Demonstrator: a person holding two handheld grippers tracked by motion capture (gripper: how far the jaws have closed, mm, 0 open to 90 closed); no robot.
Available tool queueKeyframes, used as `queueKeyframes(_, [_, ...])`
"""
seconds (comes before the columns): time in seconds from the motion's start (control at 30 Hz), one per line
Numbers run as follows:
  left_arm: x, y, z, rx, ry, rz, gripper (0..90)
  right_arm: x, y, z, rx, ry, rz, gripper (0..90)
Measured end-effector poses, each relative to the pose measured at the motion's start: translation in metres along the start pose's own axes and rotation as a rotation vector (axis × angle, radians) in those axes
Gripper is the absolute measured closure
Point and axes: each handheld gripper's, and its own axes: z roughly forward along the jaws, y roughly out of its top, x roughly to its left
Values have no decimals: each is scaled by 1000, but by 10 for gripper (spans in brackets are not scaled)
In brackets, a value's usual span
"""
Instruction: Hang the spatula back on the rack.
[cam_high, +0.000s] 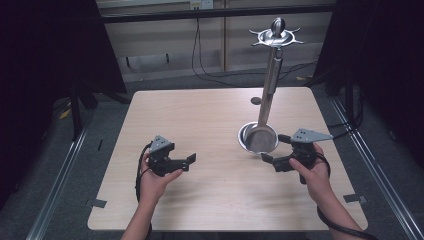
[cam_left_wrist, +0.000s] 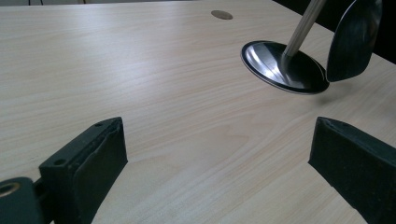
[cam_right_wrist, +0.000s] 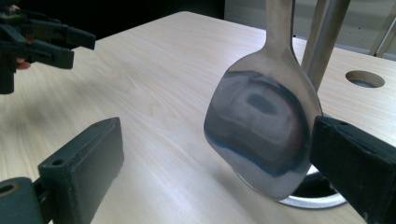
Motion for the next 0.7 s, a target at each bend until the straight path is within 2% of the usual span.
queueKeyframes(0.33, [2, -1, 0, -2, -11, -6, 22, -1, -13, -5, 31, 3, -1, 31])
queueKeyframes(0.7, [4, -3, 0, 4, -20, -9, 15, -6, -25, -17, 60, -15, 5, 31])
